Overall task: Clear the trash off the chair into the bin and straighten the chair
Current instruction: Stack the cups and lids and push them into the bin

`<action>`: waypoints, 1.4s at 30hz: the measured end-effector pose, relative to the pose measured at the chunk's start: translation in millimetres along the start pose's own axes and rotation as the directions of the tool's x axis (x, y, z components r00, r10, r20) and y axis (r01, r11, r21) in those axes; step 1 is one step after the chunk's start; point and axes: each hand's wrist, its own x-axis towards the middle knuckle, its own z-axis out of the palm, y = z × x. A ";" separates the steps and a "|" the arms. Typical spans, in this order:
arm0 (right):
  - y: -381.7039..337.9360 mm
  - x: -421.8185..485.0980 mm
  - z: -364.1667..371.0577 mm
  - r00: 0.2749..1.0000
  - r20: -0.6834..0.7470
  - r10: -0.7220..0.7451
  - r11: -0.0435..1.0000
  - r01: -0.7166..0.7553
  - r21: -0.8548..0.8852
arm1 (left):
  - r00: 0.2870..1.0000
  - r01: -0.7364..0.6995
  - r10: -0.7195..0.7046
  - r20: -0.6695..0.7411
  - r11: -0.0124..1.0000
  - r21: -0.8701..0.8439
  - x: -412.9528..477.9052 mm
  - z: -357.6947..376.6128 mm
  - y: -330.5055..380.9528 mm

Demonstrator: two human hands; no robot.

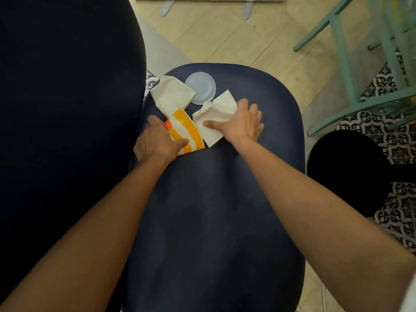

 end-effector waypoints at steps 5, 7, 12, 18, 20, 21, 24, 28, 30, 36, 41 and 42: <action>-1.6 -3.8 2.1 0.996 -0.008 -0.088 0.995 0.088 0.036 | 0.998 -0.055 0.052 0.038 0.996 0.077 -3.9 -2.4 -3.8; -1.1 -6.9 2.6 0.996 0.053 -0.077 0.981 0.066 0.184 | 0.993 -0.112 0.106 0.052 0.987 0.117 -6.4 -3.1 -7.0; 4.1 -17.2 -0.6 0.994 0.068 -0.089 0.960 0.067 0.272 | 0.990 -0.143 0.141 0.031 0.986 0.082 -11.7 -2.1 -15.2; 14.2 -35.3 -9.1 0.998 0.013 -0.066 0.945 0.058 0.321 | 0.982 -0.180 0.183 -0.055 0.982 0.048 -28.4 -4.4 -21.2; 18.0 -42.6 -13.8 0.998 -0.003 -0.061 0.942 0.059 0.329 | 0.984 -0.163 0.162 -0.076 0.987 0.004 -33.1 -4.1 -24.2; 20.0 -46.4 -16.0 0.998 -0.010 -0.057 0.939 0.057 0.339 | 0.984 -0.156 0.154 -0.088 0.988 -0.013 -35.7 -3.8 -25.9; 27.0 -58.6 -22.1 0.998 -0.014 -0.055 0.934 0.056 0.352 | 0.983 -0.142 0.137 -0.122 0.989 -0.041 -48.4 -2.9 -29.4; 38.3 -79.2 -28.4 0.997 -0.014 -0.071 0.937 0.071 0.343 | 0.980 -0.142 0.127 -0.156 0.986 -0.085 -69.3 -0.5 -35.2; 44.0 -92.2 -30.4 0.997 -0.017 -0.074 0.936 0.076 0.343 | 0.976 -0.151 0.133 -0.173 0.983 -0.100 -79.8 1.6 -38.8; 64.0 -144.0 -30.2 0.997 0.012 -0.077 0.936 0.068 0.346 | 0.971 -0.173 0.153 -0.185 0.980 -0.096 -114.7 7.8 -56.3; 89.3 -201.7 -28.7 0.997 -0.001 -0.073 0.936 0.069 0.344 | 0.960 -0.234 0.222 -0.171 0.971 -0.054 -153.9 13.0 -78.0; 93.6 -209.6 -27.6 0.998 -0.005 -0.069 0.938 0.067 0.341 | 0.959 -0.240 0.228 -0.166 0.969 -0.051 -159.7 13.9 -80.7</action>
